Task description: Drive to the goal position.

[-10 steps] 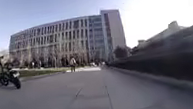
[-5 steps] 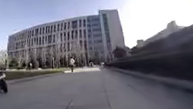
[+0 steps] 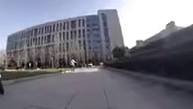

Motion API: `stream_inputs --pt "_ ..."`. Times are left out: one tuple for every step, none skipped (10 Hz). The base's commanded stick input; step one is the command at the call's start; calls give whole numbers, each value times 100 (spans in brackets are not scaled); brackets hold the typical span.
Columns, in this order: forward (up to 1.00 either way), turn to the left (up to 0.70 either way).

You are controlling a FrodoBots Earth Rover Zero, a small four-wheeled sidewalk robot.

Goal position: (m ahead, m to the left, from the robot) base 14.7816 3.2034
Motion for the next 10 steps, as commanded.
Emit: stream_inputs --pt "100 4" --pt "100 4" --pt "100 4" --pt "100 4" --pt "100 4" --pt "100 4" --pt "100 4" --pt "100 4" --pt "100 4" --pt "100 4"
